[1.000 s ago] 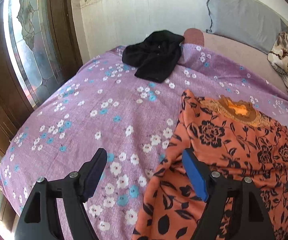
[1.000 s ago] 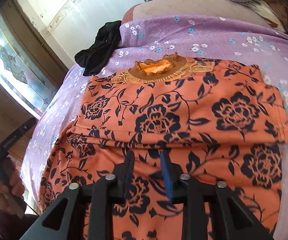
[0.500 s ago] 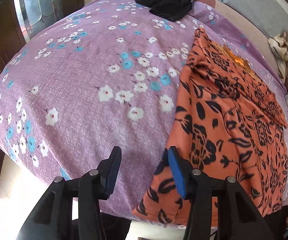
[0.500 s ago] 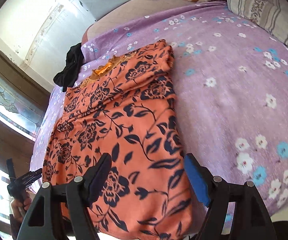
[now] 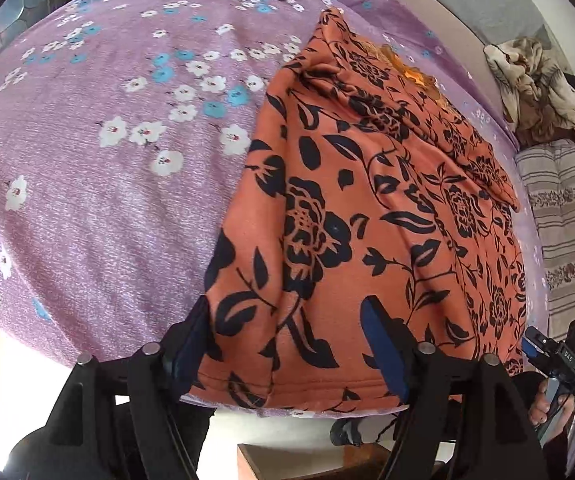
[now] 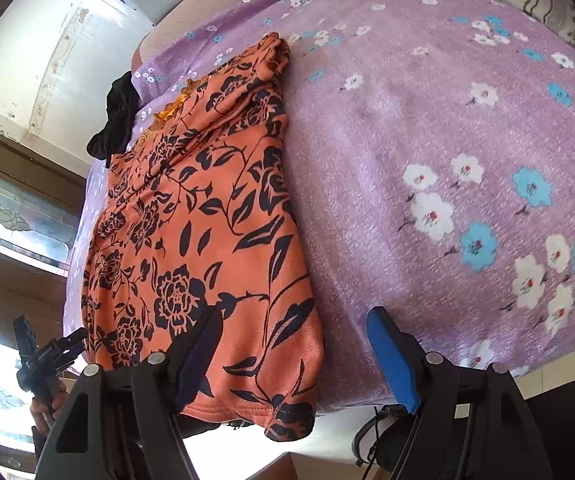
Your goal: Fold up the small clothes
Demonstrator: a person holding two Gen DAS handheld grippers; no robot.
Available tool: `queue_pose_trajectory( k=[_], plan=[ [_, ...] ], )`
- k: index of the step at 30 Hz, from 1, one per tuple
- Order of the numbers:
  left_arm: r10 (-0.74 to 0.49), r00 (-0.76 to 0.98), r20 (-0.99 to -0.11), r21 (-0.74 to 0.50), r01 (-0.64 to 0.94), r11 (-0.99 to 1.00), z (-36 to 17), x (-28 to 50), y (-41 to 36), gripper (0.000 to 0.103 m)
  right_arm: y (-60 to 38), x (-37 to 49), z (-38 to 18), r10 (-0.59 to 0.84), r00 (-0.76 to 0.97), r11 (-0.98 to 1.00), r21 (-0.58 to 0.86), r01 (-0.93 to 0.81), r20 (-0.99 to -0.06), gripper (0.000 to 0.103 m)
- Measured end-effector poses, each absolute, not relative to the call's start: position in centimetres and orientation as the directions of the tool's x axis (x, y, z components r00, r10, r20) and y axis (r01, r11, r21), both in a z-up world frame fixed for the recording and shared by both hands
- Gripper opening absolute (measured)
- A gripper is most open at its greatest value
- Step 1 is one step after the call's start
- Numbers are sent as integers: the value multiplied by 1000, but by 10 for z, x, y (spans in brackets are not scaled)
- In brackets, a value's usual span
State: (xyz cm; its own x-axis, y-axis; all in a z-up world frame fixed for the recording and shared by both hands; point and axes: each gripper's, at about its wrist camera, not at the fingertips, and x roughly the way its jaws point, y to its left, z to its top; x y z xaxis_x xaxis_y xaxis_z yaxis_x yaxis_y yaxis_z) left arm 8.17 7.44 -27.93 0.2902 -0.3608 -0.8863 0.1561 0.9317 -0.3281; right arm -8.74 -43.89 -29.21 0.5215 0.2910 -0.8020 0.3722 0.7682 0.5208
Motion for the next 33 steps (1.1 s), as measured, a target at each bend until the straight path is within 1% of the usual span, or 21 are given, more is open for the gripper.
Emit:
queue_pose_trajectory(
  k=[2,3,4,5,6,7,8,9,10,13,17,20,25,27,29,32,33],
  plan=[
    [-340,297,-892,-301,170,938,-281,81,70,78,-424,-85,-290,246,509,818,458,347,-825,76],
    [-335,303,-892,-294,175,940,-281,80,69,77,-417,-83,-289,232,493,839,429,335,-839,68],
    [-327,310,-893,-283,180,942,-280,78,68,74,-411,-81,-290,215,474,855,399,330,-854,49],
    [-304,322,-897,-257,182,949,-280,79,66,66,-406,-80,-290,201,455,869,372,325,-867,38],
    [-268,335,-903,-216,187,958,-280,83,66,45,-400,-79,-291,200,440,880,358,312,-875,25],
    [-241,346,-907,-183,191,964,-279,83,66,26,-395,-79,-290,200,432,891,347,293,-880,14],
    [-254,345,-904,-196,193,961,-279,85,69,19,-391,-79,-288,195,426,900,333,279,-883,9],
    [-294,333,-896,-241,191,952,-278,87,72,11,-388,-79,-286,187,431,906,325,272,-883,8],
    [-318,325,-891,-270,184,945,-278,89,74,11,-386,-79,-282,195,441,905,334,264,-876,7],
    [-334,319,-887,-279,207,938,-274,94,74,10,-388,-75,-266,241,470,890,387,242,-849,6],
    [-426,311,-849,-359,251,899,-255,105,71,10,-396,-63,-232,310,541,853,480,204,-782,6],
    [-503,324,-801,-427,281,860,-225,123,70,10,-407,-47,-205,347,593,820,542,185,-727,6],
    [-559,372,-741,-461,325,826,-166,189,56,10,-439,10,-168,342,687,783,599,170,-642,6],
    [-546,398,-737,-438,333,835,-150,230,45,10,-458,44,-159,310,723,778,602,181,-617,6],
    [-514,414,-752,-415,308,856,-148,276,31,10,-483,81,-159,275,752,757,617,215,-599,6],
    [-440,439,-784,-381,220,898,-172,349,12,13,-520,142,-177,204,764,695,640,328,-612,6],
    [-415,433,-800,-378,174,909,-186,370,7,15,-530,161,-189,190,762,660,655,368,-619,10]
  ],
)
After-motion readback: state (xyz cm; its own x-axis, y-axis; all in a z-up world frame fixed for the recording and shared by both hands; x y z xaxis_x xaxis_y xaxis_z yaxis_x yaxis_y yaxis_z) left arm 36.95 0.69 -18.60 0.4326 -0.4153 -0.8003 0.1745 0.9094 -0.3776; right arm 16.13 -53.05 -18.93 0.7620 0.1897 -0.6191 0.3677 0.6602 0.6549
